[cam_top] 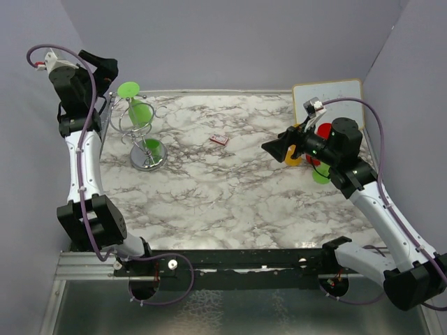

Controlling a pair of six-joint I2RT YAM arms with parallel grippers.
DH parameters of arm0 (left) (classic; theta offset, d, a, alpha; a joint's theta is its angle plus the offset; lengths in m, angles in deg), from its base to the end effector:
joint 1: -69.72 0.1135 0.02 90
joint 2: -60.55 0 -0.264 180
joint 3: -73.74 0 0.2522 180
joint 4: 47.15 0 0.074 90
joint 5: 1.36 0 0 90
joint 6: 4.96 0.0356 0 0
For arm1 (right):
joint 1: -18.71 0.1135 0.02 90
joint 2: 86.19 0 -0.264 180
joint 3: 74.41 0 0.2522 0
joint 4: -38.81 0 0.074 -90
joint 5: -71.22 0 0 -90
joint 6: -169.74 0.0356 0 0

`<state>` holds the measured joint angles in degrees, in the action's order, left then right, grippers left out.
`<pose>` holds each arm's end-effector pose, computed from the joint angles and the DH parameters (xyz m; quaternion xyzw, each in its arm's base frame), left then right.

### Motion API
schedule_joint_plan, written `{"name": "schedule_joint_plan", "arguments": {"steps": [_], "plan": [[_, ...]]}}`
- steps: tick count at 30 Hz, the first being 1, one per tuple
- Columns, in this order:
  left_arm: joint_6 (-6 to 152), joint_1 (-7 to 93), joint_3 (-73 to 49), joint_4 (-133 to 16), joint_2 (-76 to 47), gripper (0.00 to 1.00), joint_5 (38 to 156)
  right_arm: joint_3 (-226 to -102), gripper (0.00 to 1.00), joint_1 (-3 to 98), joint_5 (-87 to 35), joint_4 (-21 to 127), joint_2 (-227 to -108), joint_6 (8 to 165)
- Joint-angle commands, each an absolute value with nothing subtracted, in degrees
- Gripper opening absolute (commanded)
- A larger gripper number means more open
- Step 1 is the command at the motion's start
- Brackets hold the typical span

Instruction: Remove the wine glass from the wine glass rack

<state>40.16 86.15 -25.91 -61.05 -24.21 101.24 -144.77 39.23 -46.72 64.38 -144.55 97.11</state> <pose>0.3363 0.0911 0.4431 -0.2879 0.6393 -0.2488 0.6682 0.2102 0.0965 0.3660 -0.1702 0.7581 0.3743 0.5062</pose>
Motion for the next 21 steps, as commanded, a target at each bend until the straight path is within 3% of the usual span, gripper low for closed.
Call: {"name": "schedule_joint_plan", "arguments": {"steps": [1,6,13,18,21], "plan": [[34.19,87.80,-26.43,-62.79,-25.86,0.94,102.22,-144.21,0.85,39.10,-48.89,61.93,-144.72,97.66],[33.12,87.99,-27.28,-66.59,-28.43,0.82,101.32,-144.46,0.85,39.10,-49.41,61.89,-145.42,97.68],[36.11,88.00,-28.13,-68.75,-30.57,0.79,98.86,-144.47,0.84,39.03,-49.65,61.80,-146.03,97.68],[37.67,88.00,-28.92,-69.40,-32.69,0.68,100.21,-144.50,0.84,39.10,-49.80,61.86,-146.27,97.76],[38.44,88.00,-30.26,-70.97,-34.79,0.67,101.03,-144.73,0.84,39.09,-50.04,61.97,-146.06,97.85]]}}
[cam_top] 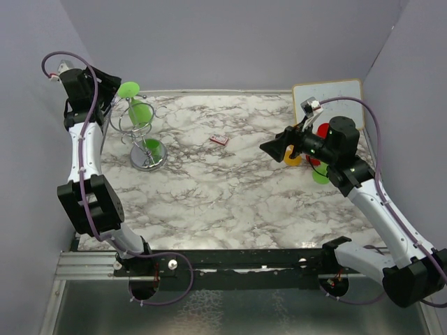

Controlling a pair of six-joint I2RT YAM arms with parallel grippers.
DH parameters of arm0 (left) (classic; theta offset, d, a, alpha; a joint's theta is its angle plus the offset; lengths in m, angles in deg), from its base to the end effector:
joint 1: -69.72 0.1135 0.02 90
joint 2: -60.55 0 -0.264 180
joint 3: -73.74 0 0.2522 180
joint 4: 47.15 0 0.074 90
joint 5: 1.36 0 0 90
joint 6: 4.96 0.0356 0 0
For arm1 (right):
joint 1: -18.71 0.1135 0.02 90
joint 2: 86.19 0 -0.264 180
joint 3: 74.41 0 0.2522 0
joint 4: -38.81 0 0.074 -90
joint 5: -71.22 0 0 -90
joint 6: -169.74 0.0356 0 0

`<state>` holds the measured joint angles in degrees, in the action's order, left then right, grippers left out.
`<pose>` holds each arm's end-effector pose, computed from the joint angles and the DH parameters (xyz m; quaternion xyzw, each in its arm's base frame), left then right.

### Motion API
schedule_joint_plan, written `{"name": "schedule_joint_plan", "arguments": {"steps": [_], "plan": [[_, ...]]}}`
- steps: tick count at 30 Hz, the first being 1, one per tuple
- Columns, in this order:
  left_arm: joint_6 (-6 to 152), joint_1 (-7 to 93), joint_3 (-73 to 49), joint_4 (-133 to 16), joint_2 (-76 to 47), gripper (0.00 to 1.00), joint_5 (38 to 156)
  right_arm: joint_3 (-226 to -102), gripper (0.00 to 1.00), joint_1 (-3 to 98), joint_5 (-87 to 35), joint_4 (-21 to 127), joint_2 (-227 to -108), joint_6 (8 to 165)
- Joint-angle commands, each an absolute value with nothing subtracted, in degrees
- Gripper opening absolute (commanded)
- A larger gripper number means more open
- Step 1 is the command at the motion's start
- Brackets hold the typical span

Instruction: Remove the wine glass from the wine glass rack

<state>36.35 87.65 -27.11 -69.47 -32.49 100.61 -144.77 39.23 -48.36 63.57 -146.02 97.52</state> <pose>0.3726 0.1128 0.3841 -0.3785 0.6923 -0.2410 0.5651 0.2158 0.0995 0.3620 -0.1750 0.7591 0.3851 0.4948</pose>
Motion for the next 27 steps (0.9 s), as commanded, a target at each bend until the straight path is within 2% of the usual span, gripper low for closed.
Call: {"name": "schedule_joint_plan", "arguments": {"steps": [1,11,27], "plan": [[38.80,88.00,-30.68,-71.21,-35.16,0.67,101.39,-144.77,0.84,39.10,-50.17,62.04,-146.05,97.85],[39.34,88.01,-30.42,-67.64,-38.61,0.53,108.20,-144.60,0.84,39.09,-50.10,62.32,-146.01,97.94],[37.50,88.17,-25.30,-64.16,-34.65,0.44,110.16,-144.43,0.83,39.08,-50.78,62.23,-145.89,98.37]]}}
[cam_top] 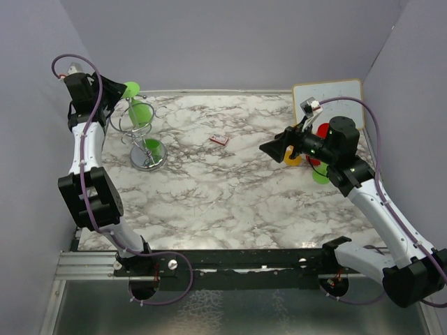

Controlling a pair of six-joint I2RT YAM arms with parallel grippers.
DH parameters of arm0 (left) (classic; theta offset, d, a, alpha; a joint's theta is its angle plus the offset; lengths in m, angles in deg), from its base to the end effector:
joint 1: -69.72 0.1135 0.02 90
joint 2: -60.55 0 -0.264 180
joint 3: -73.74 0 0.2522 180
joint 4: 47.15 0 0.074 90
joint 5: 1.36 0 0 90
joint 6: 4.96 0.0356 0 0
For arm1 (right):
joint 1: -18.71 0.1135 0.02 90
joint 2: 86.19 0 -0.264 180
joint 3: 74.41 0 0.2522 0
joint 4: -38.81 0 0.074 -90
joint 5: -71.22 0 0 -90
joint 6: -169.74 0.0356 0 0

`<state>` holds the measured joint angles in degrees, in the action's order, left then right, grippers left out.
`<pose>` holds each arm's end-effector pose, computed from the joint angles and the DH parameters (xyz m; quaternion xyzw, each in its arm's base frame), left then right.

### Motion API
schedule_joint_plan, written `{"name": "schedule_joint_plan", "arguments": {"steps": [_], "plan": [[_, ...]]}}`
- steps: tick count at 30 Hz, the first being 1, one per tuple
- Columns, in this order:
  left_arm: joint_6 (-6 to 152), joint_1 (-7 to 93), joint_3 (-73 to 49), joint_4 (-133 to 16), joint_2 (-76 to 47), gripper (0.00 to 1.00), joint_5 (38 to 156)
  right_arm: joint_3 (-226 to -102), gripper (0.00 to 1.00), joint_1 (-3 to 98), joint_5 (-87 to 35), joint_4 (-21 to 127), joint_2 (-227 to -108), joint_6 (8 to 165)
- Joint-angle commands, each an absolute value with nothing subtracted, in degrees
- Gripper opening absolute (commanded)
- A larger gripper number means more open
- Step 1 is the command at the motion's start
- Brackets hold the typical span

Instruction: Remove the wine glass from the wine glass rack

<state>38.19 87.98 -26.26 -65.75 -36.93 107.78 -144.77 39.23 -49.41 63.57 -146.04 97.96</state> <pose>0.3928 0.1173 0.3565 -0.3397 0.7179 -0.2751 0.5417 0.2154 0.1000 0.3620 -0.1774 0.7579 0.3931 0.4895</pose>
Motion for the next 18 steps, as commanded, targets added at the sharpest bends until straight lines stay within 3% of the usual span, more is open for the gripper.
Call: {"name": "schedule_joint_plan", "arguments": {"steps": [1,18], "plan": [[37.35,88.25,-25.32,-64.06,-34.69,0.43,110.23,-144.43,0.83,39.10,-50.73,62.24,-145.94,98.42],[30.80,90.50,-23.74,-62.77,-35.39,0.27,112.11,-145.21,0.83,39.10,-50.60,63.03,-145.38,98.57]]}}
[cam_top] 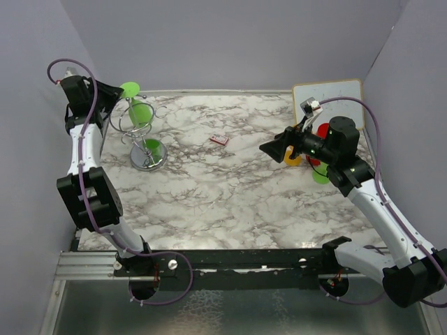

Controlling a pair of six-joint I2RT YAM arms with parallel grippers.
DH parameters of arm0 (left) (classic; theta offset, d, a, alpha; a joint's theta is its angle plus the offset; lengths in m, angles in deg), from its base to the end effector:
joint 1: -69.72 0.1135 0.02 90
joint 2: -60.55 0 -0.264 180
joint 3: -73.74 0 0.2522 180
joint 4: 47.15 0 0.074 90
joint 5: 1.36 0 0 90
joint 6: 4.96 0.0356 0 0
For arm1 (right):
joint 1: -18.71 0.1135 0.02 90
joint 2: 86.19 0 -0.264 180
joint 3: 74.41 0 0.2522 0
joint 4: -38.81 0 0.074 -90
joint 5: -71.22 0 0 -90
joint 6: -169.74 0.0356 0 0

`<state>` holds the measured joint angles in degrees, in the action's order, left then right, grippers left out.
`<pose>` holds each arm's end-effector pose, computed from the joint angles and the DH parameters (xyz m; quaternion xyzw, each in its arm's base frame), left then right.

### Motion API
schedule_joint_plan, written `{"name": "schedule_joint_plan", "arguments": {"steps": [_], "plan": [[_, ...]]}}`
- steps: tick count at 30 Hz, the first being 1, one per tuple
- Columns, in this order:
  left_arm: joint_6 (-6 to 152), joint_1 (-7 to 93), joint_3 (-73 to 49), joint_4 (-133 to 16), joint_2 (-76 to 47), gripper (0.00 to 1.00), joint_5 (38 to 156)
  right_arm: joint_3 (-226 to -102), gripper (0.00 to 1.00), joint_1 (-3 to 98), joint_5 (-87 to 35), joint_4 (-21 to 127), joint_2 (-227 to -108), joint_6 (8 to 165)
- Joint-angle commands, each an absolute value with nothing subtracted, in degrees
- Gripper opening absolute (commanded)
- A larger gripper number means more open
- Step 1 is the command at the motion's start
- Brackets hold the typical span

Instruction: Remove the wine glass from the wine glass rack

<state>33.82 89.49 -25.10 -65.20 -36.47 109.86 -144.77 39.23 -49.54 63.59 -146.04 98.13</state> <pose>0.3876 0.1256 0.3536 -0.3665 0.7042 -0.3016 0.5280 0.2153 0.1000 0.3620 -0.1769 0.7580 0.3945 0.4883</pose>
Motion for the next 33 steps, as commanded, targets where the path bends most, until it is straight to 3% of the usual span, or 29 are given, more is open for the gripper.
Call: {"name": "schedule_joint_plan", "arguments": {"steps": [1,8,14,20,33], "plan": [[30.27,90.61,-23.43,-62.11,-35.34,0.26,112.31,-145.22,0.83,39.10,-50.63,63.03,-145.39,98.60],[24.51,91.47,-19.69,-54.45,-34.73,0.22,114.39,-145.30,0.83,39.10,-50.69,63.03,-145.58,98.55],[23.66,91.50,-20.19,-53.92,-35.71,0.30,115.87,-145.31,0.83,39.10,-50.78,62.94,-145.53,98.65],[23.34,91.53,-20.51,-53.66,-36.48,0.30,117.50,-145.21,0.83,39.10,-50.82,62.77,-145.70,98.74],[18.96,91.94,-18.83,-49.09,-35.26,0.08,117.03,-145.66,0.83,39.09,-51.04,62.89,-146.03,98.84]]}}
